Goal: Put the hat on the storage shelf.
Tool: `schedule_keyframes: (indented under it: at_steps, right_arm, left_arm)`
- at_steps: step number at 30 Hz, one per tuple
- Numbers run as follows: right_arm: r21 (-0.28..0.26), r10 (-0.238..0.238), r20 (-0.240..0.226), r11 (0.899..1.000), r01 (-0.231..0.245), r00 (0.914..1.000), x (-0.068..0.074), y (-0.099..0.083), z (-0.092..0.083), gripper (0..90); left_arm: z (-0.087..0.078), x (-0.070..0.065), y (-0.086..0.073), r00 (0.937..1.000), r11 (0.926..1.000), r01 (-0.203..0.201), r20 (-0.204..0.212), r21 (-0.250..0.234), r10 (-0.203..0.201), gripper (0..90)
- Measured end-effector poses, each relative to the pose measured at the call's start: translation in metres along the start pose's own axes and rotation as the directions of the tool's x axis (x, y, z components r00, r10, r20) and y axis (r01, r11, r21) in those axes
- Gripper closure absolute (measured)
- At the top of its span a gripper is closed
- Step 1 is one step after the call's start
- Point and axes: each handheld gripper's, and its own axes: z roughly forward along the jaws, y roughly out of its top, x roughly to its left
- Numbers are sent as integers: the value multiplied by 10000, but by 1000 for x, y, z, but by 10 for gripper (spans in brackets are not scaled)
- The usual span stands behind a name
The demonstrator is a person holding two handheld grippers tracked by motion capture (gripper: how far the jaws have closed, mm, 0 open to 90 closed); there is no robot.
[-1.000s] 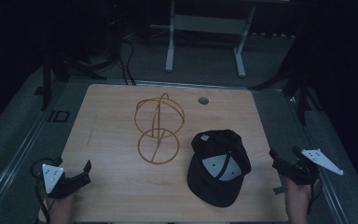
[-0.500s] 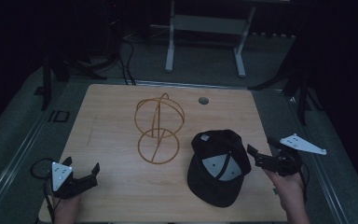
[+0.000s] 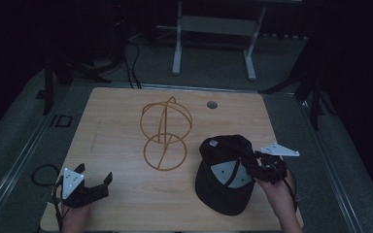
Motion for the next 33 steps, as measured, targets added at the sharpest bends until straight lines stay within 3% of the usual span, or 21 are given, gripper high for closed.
schedule_keyframes:
  at_steps: [4,5,6,8,14,16,18,22,27,29,30,32,33]
  right_arm:
    - [133,154,278,9998,-157,9995,-2,-6,7,705]
    - [133,154,278,9998,-157,9995,-2,-6,7,705]
    - [76,216,401,9997,-219,9990,-4,-7,7,817]
    - [14,250,437,9997,-251,9987,-6,-7,7,881]
    - [-423,472,223,9980,-462,9986,-6,-2,-3,889]
    - [-691,513,151,9964,-501,9986,-5,3,-10,890]
    - [-933,471,89,9946,-461,9988,-5,9,-17,890]
    - [-1419,397,51,9891,-386,9992,-3,21,-32,891]
    - [-1895,247,44,9816,-235,9997,1,34,-45,891]
    - [-1971,236,53,9801,-221,9997,1,37,-47,891]
    - [-2099,188,74,9776,-168,9998,2,41,-51,891]
    - [-2199,138,90,9755,-115,9999,3,45,-54,891]
    - [-2242,120,101,9745,-94,9999,3,46,-55,890]
  left_arm:
    - [2,-1,-1,9998,9999,36,180,130,-38,3]
    - [2,-1,-1,9998,9999,36,180,130,-38,3]
    - [4,-1,-1,9998,9996,72,201,264,-77,3]
    - [5,-2,-1,9997,9993,135,189,355,-142,3]
    - [9,-6,2,9977,9969,382,540,692,-420,3]
    - [10,-10,6,9954,9957,408,835,828,-478,3]
    - [10,-13,8,9946,9960,360,946,821,-437,3]
    - [8,-33,21,9882,9975,49,1526,707,-156,3]
    - [5,-54,37,9751,9986,-332,2207,401,235,3]
    - [5,-54,37,9751,9986,-332,2207,401,235,3]
    - [3,-66,46,9654,9982,-538,2568,253,455,3]
    - [2,-74,51,9603,9976,-691,2716,74,646,3]
    - [1,-79,54,9545,9967,-810,2873,-68,796,3]
